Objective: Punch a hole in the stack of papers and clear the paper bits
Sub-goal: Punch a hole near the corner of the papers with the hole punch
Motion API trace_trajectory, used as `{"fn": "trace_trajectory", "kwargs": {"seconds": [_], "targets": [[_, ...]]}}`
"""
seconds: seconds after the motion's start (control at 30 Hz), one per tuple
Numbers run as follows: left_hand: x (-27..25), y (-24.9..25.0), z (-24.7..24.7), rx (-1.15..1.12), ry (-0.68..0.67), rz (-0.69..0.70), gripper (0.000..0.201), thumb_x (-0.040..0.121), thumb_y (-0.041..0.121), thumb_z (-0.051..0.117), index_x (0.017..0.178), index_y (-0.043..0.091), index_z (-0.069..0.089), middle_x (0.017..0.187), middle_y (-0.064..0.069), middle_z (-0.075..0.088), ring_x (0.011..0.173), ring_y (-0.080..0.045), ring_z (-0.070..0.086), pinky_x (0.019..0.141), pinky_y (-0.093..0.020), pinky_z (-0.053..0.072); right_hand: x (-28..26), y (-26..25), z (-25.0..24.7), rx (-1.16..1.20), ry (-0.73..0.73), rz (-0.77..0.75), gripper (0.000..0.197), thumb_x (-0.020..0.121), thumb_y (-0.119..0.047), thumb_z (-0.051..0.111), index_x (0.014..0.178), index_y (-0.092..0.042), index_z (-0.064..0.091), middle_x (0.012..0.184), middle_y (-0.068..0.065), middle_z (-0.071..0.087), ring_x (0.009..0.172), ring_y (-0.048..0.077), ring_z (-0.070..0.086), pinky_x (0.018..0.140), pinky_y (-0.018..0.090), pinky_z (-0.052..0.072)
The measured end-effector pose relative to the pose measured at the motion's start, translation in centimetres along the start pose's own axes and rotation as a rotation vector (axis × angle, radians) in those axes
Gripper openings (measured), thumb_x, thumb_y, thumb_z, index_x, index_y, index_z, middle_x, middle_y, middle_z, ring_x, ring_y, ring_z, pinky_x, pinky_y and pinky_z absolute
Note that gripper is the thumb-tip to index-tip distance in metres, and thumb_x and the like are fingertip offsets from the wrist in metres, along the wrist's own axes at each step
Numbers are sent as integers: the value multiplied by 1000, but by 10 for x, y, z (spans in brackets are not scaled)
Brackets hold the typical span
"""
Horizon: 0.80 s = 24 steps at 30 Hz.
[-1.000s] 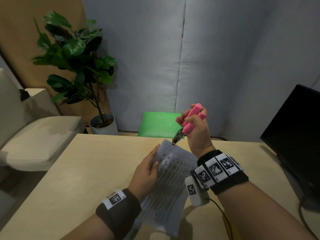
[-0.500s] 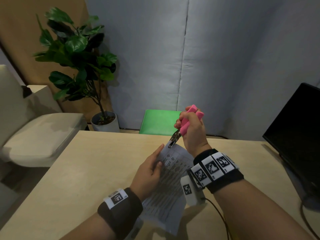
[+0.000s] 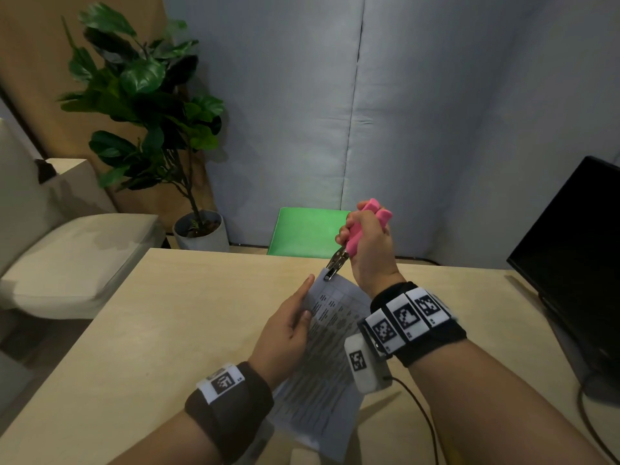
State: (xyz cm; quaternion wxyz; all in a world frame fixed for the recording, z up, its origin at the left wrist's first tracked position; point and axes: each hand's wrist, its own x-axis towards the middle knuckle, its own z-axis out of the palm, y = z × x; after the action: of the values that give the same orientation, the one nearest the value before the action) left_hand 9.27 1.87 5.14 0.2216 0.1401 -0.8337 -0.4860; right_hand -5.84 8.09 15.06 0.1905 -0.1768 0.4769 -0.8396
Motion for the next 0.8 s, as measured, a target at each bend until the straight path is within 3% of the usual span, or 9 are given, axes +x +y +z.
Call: {"fn": "trace_trajectory", "kwargs": {"seconds": [0.2,0.33,0.43,0.53,0.8], "targets": [[1,-1,1,11,6,-1,56,94,21,42,134,54,22,145,21,32,135,3,29,101,-1,22,3,2,1,-21,6,-4,22,73,-12,49,94,-12,42,67,0,44,52,11,43,53,26,37],[1,0,0,8,6,3,60,97,10,45,132,54,22,144,20,33,136,0,30,103,-8,24,5,4,2,-32,15,-8,15,78,-8,46,92,-13,42,64,-1,43,50,11,42,51,26,36],[2,-1,0,17,0,5,60,97,10,45,131,54,22,143,20,33,135,2,30,102,-3,24,5,5,1,-36,33,-16,15,86,2,41,88,-13,42,62,-1,42,49,11,41,50,25,36],[1,-3,-1,21,-6,0,60,97,11,45,130,55,23,143,21,34,134,4,30,101,2,23,6,8,1,-43,52,-9,20,85,6,40,84,-14,43,61,-1,41,47,11,40,49,25,37],[0,-12,-2,36,-16,-37,58,97,10,45,133,50,25,142,17,40,131,1,38,104,-12,31,5,19,3,-56,63,6,27,83,12,36,79,-15,40,60,1,36,45,11,37,46,23,35]]}}
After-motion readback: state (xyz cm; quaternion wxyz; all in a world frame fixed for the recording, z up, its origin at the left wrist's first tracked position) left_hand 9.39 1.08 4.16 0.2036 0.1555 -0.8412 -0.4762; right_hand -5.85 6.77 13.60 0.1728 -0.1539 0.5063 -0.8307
